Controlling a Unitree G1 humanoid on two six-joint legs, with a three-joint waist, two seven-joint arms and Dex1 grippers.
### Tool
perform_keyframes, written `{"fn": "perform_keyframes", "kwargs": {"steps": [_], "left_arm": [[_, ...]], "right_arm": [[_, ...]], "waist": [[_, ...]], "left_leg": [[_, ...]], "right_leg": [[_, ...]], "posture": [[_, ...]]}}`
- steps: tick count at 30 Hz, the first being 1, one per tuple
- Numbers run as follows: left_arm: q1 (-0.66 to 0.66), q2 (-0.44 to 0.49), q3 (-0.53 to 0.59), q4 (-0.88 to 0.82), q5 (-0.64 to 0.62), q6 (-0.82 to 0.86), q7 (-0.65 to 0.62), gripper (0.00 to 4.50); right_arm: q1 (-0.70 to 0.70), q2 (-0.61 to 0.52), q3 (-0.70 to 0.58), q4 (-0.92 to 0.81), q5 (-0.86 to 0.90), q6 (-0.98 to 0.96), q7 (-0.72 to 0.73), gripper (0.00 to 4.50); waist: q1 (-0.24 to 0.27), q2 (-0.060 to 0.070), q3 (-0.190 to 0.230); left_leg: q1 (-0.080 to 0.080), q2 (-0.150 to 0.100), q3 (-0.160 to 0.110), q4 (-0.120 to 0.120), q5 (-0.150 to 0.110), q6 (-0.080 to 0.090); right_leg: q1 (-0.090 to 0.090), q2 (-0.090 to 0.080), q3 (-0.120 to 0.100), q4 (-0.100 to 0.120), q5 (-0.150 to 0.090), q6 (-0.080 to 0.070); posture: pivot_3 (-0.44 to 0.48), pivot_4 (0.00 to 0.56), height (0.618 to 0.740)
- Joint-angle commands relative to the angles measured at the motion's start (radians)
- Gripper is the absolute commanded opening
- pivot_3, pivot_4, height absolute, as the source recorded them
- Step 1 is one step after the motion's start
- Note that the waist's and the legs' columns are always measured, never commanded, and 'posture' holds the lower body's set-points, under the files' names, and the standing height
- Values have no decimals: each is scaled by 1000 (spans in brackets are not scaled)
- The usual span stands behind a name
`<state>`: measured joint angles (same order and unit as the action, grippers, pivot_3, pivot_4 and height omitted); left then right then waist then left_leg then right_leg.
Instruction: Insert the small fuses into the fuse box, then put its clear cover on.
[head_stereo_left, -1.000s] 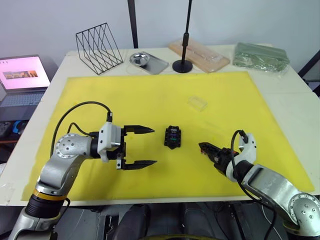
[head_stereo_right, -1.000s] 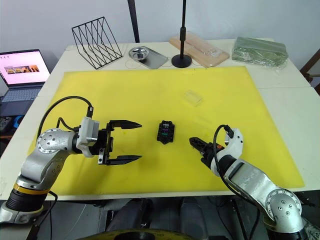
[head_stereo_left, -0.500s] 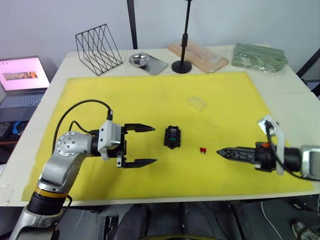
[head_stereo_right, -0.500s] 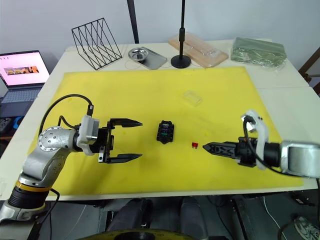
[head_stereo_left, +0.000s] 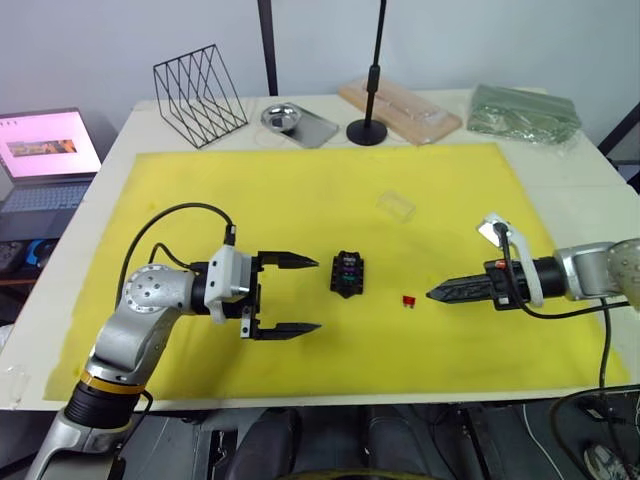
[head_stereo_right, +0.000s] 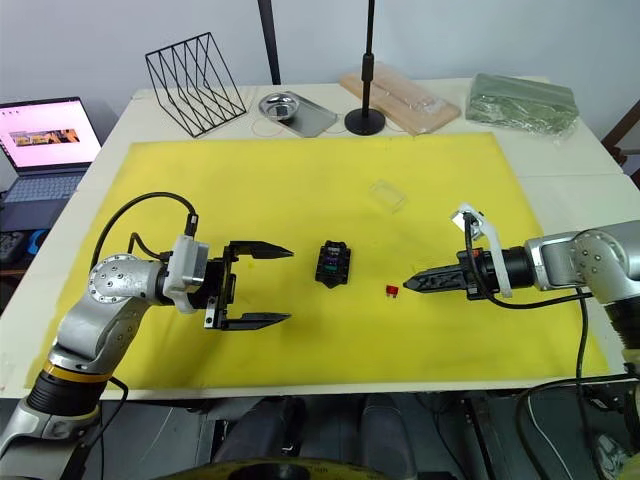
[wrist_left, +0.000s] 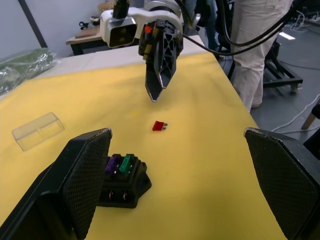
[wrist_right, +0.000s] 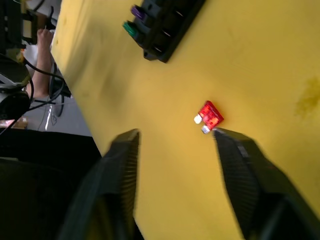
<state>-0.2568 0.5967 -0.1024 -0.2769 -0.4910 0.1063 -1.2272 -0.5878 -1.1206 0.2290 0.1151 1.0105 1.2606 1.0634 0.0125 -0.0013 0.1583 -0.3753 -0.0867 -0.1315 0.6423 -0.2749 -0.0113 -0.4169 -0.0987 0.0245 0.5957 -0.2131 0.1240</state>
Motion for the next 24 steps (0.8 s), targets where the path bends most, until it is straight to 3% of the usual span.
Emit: {"fn": "perform_keyframes", "kwargs": {"steps": [1,24], "left_arm": [[-1,7,8,-31,-5,-3,4,4500],[14,29,18,-59,-15,10,3,4500]], "right_arm": [[-26,23,15,7,-73,-12,79,2420],[-87,178,22,112,-312,2,182,2420]], "waist": [[0,0,0],[-1,0,0]], "left_leg": [[0,0,0,0,0,0],[0,0,-2,0,0,0]], "right_leg": [[0,0,0,0,0,0],[-2,0,1,1,0,0]], "posture": [[0,150,740],[0,150,740]]}}
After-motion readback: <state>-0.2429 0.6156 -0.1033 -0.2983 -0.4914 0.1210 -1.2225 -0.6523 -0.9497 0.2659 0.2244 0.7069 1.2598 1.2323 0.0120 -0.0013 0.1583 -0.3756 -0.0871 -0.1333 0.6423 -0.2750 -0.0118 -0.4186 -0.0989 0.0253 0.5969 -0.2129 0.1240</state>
